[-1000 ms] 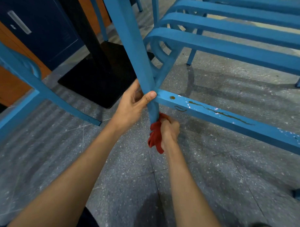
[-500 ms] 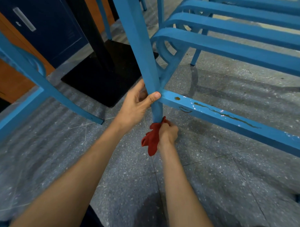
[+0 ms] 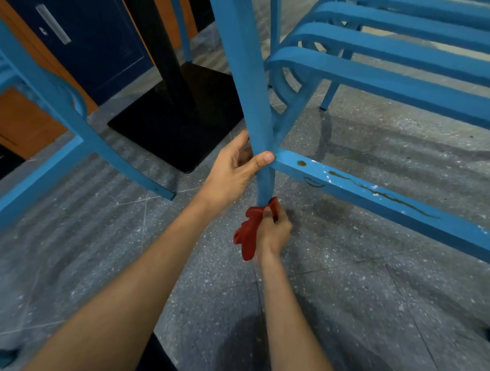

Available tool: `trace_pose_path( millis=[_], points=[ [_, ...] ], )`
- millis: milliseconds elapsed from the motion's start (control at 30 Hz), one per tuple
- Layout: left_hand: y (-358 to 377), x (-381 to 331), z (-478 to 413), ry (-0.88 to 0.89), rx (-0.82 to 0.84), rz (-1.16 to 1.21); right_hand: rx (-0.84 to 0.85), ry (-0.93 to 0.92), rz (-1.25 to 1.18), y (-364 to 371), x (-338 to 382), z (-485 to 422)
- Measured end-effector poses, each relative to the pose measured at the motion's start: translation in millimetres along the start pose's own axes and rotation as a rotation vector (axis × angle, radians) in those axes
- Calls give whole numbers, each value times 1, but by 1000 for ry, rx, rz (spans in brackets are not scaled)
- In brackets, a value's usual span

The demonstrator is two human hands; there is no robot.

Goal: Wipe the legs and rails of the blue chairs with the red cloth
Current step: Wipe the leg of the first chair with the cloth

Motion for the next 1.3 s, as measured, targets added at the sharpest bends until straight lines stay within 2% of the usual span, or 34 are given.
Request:
trace_pose_path(
  millis=[100,167,300,433,467,533,633,700,800,967,1033,1100,1233,1300],
  points=[
    [-1,0,0,-8,-1,2,3,204,-46,3,20,-1],
    [-1,1,-1,-8,-1,11,-16,214,-56,3,36,0],
    [-1,1,-2,-1,4,16,-16,-73,-100,12,53,9],
    [-1,3,-3,-2,7,40,-29,-407,-34,3,71,39],
    [-1,3,-2,-3,8,42,-30,-439,-16,0,68,43],
    [0,3,-2,-3,14,47,-24,-376,19,-2,52,37],
    [1,1,0,-1,21,58,-29,-91,-35,-3,32,15],
    [1,1,0,6,19,60,-20,31,-116,-1,43,15],
    [1,2,0,10,14,67,22,-58,-206,8,71,24],
    [-1,3,-1,26,-11,46,16,-371,-135,5,102,53],
    [-1,4,0,21,-13,53,21,-426,-116,1,99,56],
    [0,4,0,17,-10,55,29,-416,-100,0,88,52],
    [0,4,1,9,-2,55,24,-215,-81,7,49,20],
    [0,5,1,12,-4,62,17,-173,-109,12,57,16]
  ],
)
Point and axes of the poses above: each hand's wrist, its own z-axis away from the middle knuckle, its own y-axis out of the palm, x = y × z, the point moved 9 cm from there along -z, towards the middle knuckle, and after that the axes turned 5 degrees about -z, right-handed, at the moved point
